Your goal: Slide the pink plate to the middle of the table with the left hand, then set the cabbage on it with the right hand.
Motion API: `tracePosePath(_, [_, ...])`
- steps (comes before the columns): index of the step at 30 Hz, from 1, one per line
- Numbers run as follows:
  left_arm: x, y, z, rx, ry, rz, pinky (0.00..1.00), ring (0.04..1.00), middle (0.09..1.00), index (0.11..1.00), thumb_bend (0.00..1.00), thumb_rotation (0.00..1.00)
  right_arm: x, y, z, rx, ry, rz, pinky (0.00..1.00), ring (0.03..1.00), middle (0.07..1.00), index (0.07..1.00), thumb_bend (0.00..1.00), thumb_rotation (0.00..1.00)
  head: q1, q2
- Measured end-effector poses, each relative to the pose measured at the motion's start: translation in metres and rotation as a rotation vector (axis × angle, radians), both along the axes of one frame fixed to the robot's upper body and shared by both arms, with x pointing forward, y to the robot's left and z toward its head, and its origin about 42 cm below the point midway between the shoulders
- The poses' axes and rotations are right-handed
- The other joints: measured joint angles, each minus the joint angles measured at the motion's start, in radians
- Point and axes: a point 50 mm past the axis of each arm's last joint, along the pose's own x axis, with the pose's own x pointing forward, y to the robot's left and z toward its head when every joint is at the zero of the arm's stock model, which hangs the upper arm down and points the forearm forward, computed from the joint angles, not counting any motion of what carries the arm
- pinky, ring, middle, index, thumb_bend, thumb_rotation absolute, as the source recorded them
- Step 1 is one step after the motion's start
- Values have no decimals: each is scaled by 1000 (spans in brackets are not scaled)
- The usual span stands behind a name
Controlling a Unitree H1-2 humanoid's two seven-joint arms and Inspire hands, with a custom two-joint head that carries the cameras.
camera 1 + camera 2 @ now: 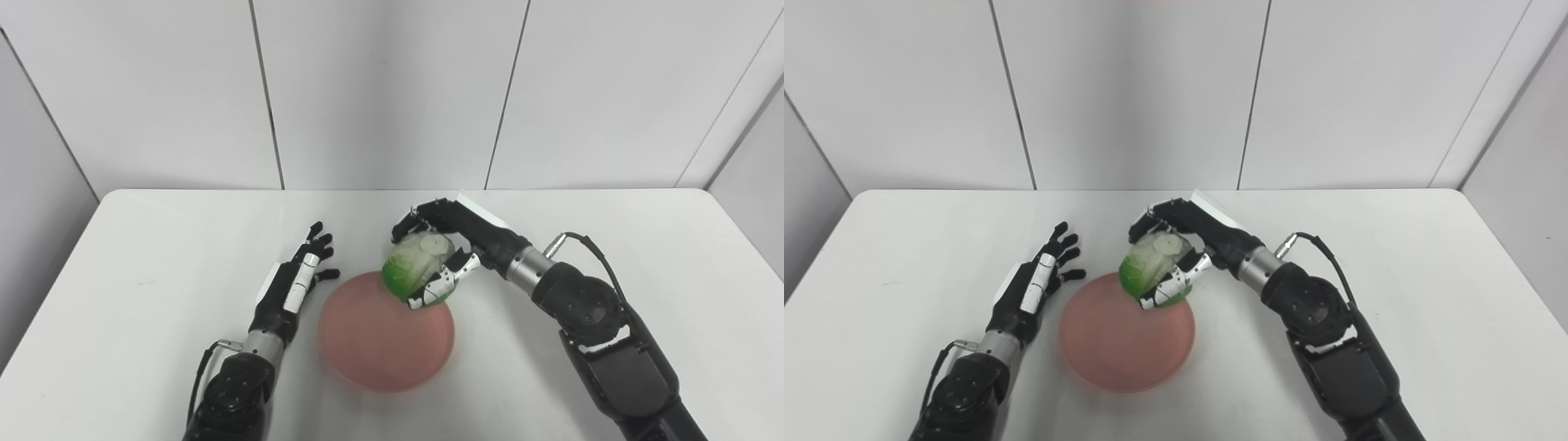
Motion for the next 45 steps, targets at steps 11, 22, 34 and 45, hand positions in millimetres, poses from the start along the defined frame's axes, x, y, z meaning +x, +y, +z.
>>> tracePosePath(11, [1, -6, 0, -12, 4, 3, 887, 947, 960, 969, 744, 1000, 3, 18, -22, -41, 18, 40, 404, 436, 469, 496, 530, 0, 31, 12])
tracePosePath(22, [2, -14, 2, -27, 5, 3, 882, 947, 958, 967, 738, 1000, 2, 34, -36, -72, 25, 87, 379, 416, 457, 504, 529, 0, 49, 21])
tracePosePath(34, [4, -17, 2, -26, 6, -1, 871, 948, 970, 966, 744, 1000, -3, 47, -40, -129, -18, 128, 390, 432, 468, 497, 530, 0, 63, 28])
tracePosePath(45, [3, -19, 2, -27, 6, 7, 869, 945, 956, 958, 755, 1000, -5, 55, -44, -200, -32, 146, 388, 429, 462, 504, 528, 0, 66, 31])
